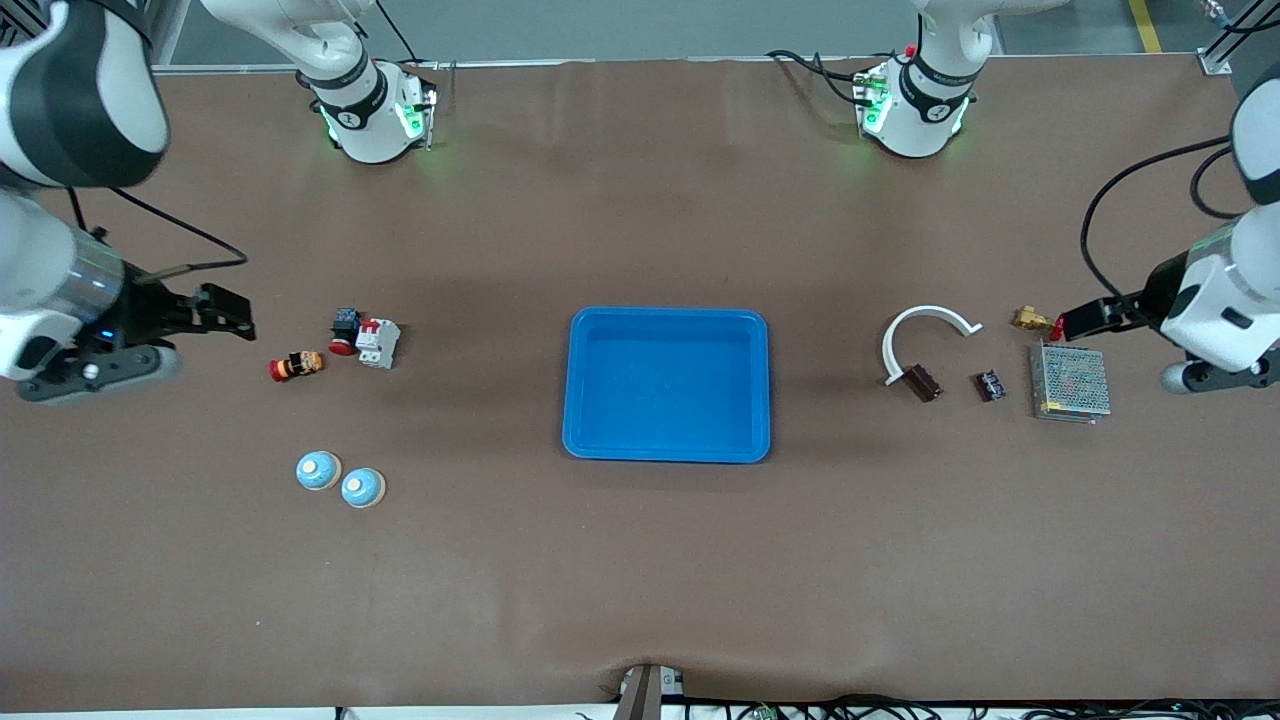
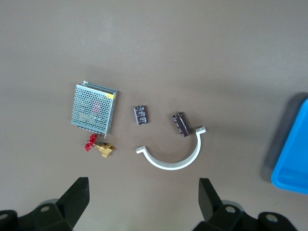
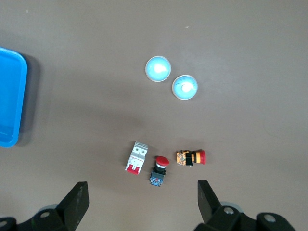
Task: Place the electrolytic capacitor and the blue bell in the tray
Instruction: 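Reach the right gripper to a blue bell while the left gripper reaches a capacitor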
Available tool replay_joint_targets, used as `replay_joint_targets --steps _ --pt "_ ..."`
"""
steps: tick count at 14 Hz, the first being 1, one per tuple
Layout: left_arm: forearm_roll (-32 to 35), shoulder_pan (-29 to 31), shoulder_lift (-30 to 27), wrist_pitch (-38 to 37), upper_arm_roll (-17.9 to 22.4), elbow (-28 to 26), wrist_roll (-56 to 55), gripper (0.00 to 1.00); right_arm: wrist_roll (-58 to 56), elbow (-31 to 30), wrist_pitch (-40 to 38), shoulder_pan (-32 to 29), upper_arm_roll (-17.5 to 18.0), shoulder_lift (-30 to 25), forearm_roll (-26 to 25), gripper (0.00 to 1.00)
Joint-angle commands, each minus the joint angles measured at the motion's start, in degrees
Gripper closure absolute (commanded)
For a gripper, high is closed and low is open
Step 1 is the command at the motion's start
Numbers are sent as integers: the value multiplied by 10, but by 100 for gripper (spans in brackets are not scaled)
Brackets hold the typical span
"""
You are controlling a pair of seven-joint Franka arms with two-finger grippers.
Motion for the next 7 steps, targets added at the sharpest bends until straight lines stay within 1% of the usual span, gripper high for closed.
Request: replay_joint_targets --steps 1,4,6,7 --pt "15 3 -11 52 -5 -55 -25 0 -3 1 2 17 -3 25 -9 0" --pt "15 6 -11 153 -5 -134 -20 0 -3 -10 45 17 -3 35 -2 0" --pt "15 9 -11 237 -2 -204 -20 0 -9 -34 83 18 -2 34 -2 0" --pt "15 21 -11 280 -2 -240 -20 0 -31 -47 104 17 -3 34 -2 0"
